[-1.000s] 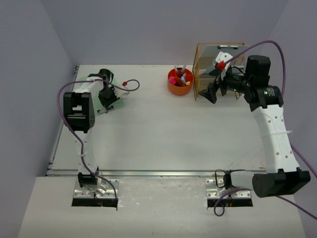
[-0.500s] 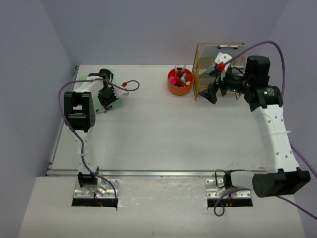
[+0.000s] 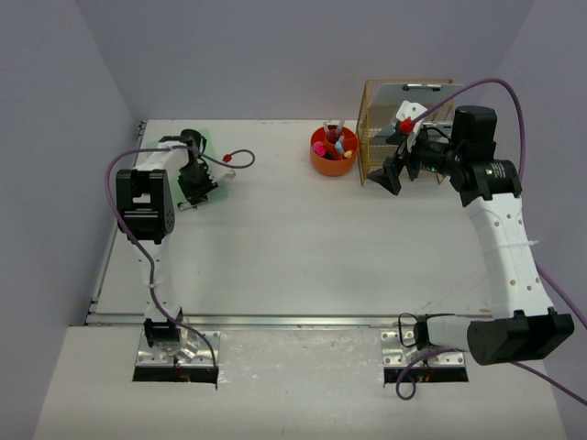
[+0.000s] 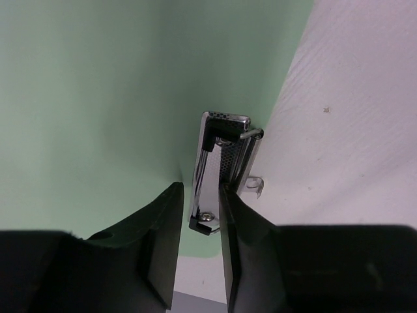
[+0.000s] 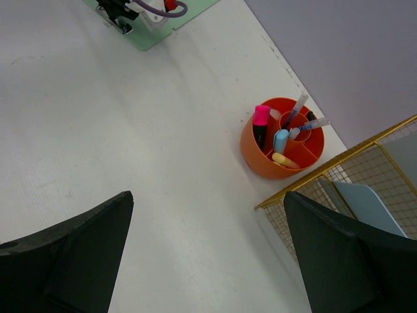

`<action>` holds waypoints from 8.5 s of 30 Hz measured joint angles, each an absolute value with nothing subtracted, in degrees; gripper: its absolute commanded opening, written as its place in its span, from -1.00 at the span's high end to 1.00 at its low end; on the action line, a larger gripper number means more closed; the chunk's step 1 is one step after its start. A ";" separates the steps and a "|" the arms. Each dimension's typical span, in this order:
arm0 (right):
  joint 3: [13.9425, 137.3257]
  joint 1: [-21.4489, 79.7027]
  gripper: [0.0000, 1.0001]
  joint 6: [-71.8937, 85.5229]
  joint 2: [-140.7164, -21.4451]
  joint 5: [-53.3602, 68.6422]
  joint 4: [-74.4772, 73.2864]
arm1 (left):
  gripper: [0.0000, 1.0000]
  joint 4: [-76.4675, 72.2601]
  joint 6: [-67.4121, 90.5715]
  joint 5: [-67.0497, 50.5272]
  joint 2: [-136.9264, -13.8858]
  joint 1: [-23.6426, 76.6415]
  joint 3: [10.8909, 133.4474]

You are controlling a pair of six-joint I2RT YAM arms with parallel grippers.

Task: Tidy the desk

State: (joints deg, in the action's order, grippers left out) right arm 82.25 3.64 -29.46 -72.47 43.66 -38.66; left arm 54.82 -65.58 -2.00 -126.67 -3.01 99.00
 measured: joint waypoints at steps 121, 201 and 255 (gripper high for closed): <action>95.13 45.84 1.00 43.50 -127.84 -7.74 -37.72 | -0.38 19.97 16.75 19.94 -64.16 6.72 54.13; 91.77 43.79 -0.34 33.83 -125.70 -3.92 -34.98 | -0.48 17.56 15.05 14.74 -66.78 5.15 52.80; 76.50 45.87 1.00 4.52 -96.68 -23.66 -24.68 | -1.00 20.63 13.58 14.68 -69.12 3.53 57.16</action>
State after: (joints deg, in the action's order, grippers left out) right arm 76.50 45.87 4.52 -96.68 -23.66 -24.68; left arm 20.63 13.58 14.68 -69.12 3.53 57.16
